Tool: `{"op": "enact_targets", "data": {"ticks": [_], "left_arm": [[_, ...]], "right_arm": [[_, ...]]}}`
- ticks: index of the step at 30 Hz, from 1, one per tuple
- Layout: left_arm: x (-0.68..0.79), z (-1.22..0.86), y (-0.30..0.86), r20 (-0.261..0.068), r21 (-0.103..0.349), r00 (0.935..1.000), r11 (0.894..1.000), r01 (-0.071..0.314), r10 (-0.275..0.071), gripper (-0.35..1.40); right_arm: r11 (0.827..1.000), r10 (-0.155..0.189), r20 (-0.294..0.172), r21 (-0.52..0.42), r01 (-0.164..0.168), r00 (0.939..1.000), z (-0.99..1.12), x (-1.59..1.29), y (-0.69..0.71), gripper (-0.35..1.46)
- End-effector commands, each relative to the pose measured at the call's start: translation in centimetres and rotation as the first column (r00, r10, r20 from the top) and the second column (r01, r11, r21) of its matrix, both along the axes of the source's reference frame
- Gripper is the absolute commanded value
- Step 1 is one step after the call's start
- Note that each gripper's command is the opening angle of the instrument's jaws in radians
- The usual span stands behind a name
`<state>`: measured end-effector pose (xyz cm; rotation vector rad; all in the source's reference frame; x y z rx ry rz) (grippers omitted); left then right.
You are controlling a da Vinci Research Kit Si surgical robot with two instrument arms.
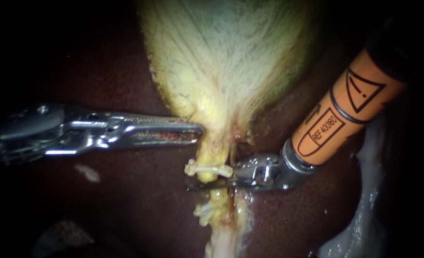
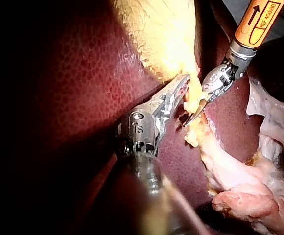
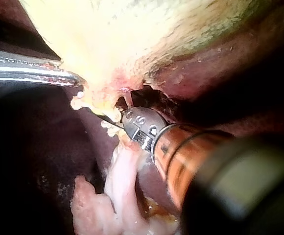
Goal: Go back from the cut left tube
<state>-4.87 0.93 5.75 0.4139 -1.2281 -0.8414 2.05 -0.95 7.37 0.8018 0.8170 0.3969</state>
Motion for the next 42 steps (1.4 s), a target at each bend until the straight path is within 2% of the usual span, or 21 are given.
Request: {"op": "enact_targets", "data": {"ticks": [1, 9, 10, 13, 17, 19, 21, 30, 35, 39, 42], "left_arm": [[0.0, -0.01, 0.0, 0.0, 0.0, 1.0, 1.0, 0.0, 0.0, -0.35], [0.0, -0.01, 0.0, 0.0, 0.0, 1.0, 1.0, 0.0, 0.0, -0.35], [0.0, -0.01, 0.0, 0.0, 0.0, 1.0, 1.0, 0.0, 0.0, -0.35], [0.0, -0.01, 0.0, 0.0, 0.0, 1.0, 1.0, 0.0, 0.0, -0.35], [0.0, -0.01, 0.0, 0.0, 0.0, 1.0, 1.0, 0.0, 0.0, -0.35], [0.01, -0.01, 0.0, 0.0, 0.0, 1.0, 1.0, 0.0, 0.0, -0.35], [0.01, -0.01, 0.0, 0.0, 0.0, 1.0, 1.0, 0.0, 0.0, -0.35], [0.02, -0.01, -0.01, 0.0, 0.0, 1.0, 1.0, -0.001, 0.001, -0.35], [0.02, -0.01, -0.01, 0.001, 0.0, 1.0, 1.0, -0.001, 0.001, -0.35], [0.05, -0.02, -0.01, 0.001, 0.0, 1.0, 1.0, -0.002, 0.002, -0.35], [0.05, -0.02, -0.01, 0.002, 0.0, 1.0, 1.0, -0.003, 0.003, -0.35]], "right_arm": [[1.0, 0.003, -0.003, 0.0, -0.003, 1.0, 0.0, 0.0, 0.0, -0.35], [1.0, 0.011, -0.005, 0.009, -0.011, 0.9999, 0.0, 0.0, -0.03, -0.32], [1.0, 0.015, -0.003, 0.004, -0.015, 0.9999, 0.01, 0.0, -0.04, -0.15], [1.0, 0.028, 0.002, 0.013, -0.028, 0.9996, 0.04, 0.01, -0.08, 0.16], [0.999, 0.039, -0.006, 0.01, -0.039, 0.9992, 0.05, 0.02, -0.1, 0.44], [0.999, 0.052, -0.009, 0.005, -0.052, 0.9986, 0.05, 0.03, -0.09, 0.74], [0.998, 0.066, -0.012, 0.0, -0.066, 0.9977, 0.05, 0.03, -0.09, 0.84], [0.998, 0.067, -0.015, 0.001, -0.067, 0.9976, 0.01, 0.04, -0.11, 0.94], [0.998, 0.06, -0.018, 0.004, -0.06, 0.998, -0.15, 0.03, -0.24, 1.18], [0.999, 0.018, -0.054, -0.031, -0.02, 0.9984, -0.39, -0.09, -0.4, 1.21], [0.998, -0.013, -0.082, -0.067, 0.007, 0.9965, -0.51, -0.25, -0.44, 1.15]]}}
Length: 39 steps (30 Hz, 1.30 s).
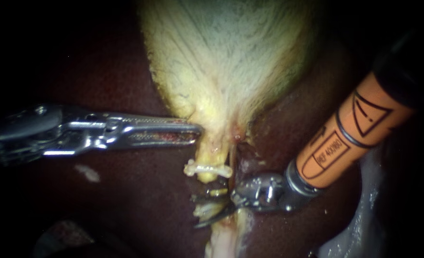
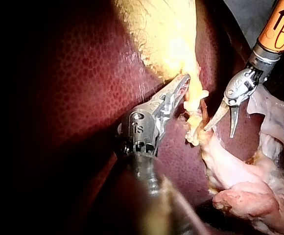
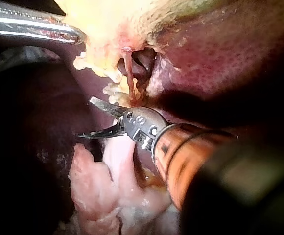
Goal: Go back from the cut left tube
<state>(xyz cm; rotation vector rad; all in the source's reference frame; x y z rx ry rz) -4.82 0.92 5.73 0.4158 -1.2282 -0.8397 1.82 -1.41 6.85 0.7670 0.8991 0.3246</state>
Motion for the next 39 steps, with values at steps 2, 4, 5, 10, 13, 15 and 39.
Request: {"op": "enact_targets", "data": {"ticks": [2, 4, 5, 10, 13, 15, 39], "left_arm": [[0.0, 0.0, 0.0, 0.001, 0.0, 1.0, 1.0, -0.001, 0.001, -0.35], [0.0, 0.0, 0.0, 0.001, 0.0, 1.0, 1.0, -0.001, 0.001, -0.35], [0.0, 0.0, 0.0, 0.001, 0.0, 1.0, 1.0, -0.001, 0.001, -0.35], [0.01, 0.0, 0.0, 0.002, 0.005, 1.0, 1.0, 0.001, -0.001, -0.35], [0.01, 0.0, 0.0, 0.002, 0.005, 1.0, 1.0, 0.001, -0.001, -0.35], [0.01, 0.0, 0.0, 0.002, 0.005, 1.0, 1.0, 0.001, -0.001, -0.35], [-0.26, 0.23, -0.1, 0.0, -0.008, 1.0, 1.0, 0.003, -0.003, -0.35]], "right_arm": [[1.0, -0.011, -0.015, -0.028, 0.011, 0.9998, -0.03, -0.13, 0.05, 1.15], [0.995, -0.004, -0.026, -0.096, 0.002, 0.9996, -0.05, -0.28, 0.11, 1.18], [0.992, 0.001, -0.029, -0.124, -0.005, 0.9996, -0.06, -0.35, 0.15, 1.2], [0.958, 0.04, -0.027, -0.285, -0.046, 0.9988, -0.05, -0.74, 0.41, 1.3], [0.925, 0.076, -0.004, -0.372, -0.072, 0.9971, -0.06, -0.9, 0.61, 1.36], [0.906, 0.087, 0.009, -0.416, -0.076, 0.9962, -0.08, -0.96, 0.72, 1.4], [0.861, 0.107, -0.028, -0.498, -0.107, 0.9939, -0.29, -1.11, 0.95, 1.43]]}}
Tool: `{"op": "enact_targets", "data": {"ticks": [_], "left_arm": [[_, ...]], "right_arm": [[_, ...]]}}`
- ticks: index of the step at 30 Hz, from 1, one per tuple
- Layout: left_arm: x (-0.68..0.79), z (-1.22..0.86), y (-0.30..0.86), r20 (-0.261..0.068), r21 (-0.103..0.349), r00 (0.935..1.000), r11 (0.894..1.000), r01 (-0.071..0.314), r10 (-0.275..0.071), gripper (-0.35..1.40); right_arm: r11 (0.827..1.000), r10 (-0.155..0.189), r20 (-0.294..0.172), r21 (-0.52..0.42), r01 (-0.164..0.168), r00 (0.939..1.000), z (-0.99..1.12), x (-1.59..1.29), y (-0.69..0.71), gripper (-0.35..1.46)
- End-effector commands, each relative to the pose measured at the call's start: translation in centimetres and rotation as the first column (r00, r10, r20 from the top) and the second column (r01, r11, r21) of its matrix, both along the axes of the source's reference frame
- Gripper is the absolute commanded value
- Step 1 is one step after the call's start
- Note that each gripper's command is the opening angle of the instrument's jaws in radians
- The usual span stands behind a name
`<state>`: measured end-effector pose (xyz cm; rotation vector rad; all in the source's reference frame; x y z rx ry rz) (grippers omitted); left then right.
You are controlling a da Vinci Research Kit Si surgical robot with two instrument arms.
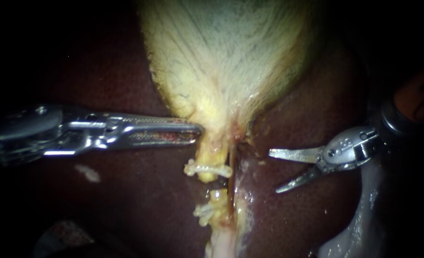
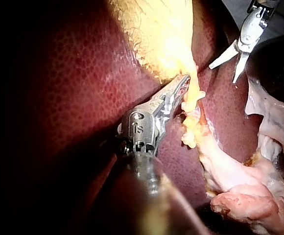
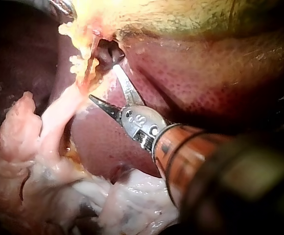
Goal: Go back from the cut left tube
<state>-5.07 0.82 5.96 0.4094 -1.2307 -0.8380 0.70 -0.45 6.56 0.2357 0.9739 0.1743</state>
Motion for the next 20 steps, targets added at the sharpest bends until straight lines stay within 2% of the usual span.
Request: {"op": "enact_targets", "data": {"ticks": [1, 20], "left_arm": [[-0.02, 0.02, -0.01, 0.0, -0.002, 1.0, 1.0, -0.003, 0.003, -0.35], [-0.08, 0.04, -0.02, -0.003, -0.002, 1.0, 1.0, -0.005, 0.005, -0.35]], "right_arm": [[1.0, 0.0, 0.0, 0.0, 0.0, 1.0, 0.0, 0.0, 0.0, 1.43], [1.0, -0.002, -0.001, 0.001, 0.002, 1.0, 0.0, 0.0, 0.0, 1.43]]}}
